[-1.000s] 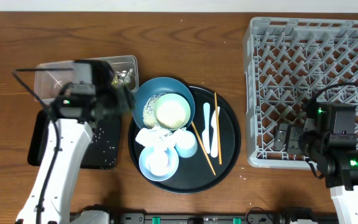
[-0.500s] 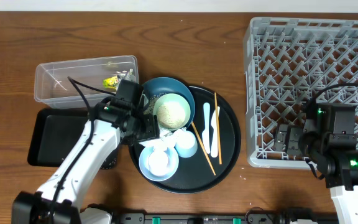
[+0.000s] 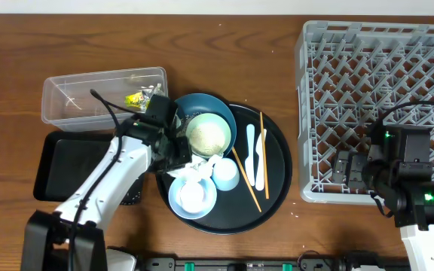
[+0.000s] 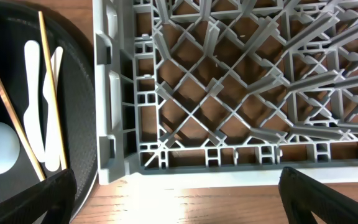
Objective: Sort waste into correct bins and load items into the dishwasher rack
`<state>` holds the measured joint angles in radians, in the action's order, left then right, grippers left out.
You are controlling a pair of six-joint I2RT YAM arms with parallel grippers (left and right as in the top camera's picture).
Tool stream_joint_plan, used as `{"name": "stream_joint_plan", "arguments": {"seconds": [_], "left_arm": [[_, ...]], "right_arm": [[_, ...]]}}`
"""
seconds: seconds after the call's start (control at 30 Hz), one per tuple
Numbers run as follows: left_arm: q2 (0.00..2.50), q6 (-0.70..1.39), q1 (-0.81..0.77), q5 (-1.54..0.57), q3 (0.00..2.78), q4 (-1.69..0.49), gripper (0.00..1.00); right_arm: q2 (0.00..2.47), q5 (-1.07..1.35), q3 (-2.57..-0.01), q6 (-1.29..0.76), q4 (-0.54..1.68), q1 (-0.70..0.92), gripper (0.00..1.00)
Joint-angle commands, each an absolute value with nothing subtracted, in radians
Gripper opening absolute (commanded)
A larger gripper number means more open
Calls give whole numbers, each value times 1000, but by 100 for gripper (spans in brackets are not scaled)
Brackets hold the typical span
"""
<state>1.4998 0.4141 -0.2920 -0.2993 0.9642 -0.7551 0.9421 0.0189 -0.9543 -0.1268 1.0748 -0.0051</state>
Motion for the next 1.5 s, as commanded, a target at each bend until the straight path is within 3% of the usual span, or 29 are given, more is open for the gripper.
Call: {"name": "stream_joint_plan", "arguments": {"seconds": [0.0,0.4,0.87,1.37,1.47], "left_arm": [[1432,390,-291,-258,1046,-753,6],[1322,390,-257,18,1152,-703,6],[1351,390,19,23,1164,-385,6],[1565,390,50,9,1164,-391,7],[1560,388,48,-15,1164,-392,57]], "right_arm": [[941,23,-973,-142,1079,7,99],[941,23,-973,-142,1082,7,99],[941,23,-973,-142,1088,7,99],[941,23,-973,-142,1093,7,99],[941,23,-973,-142,1093,7,99]]}}
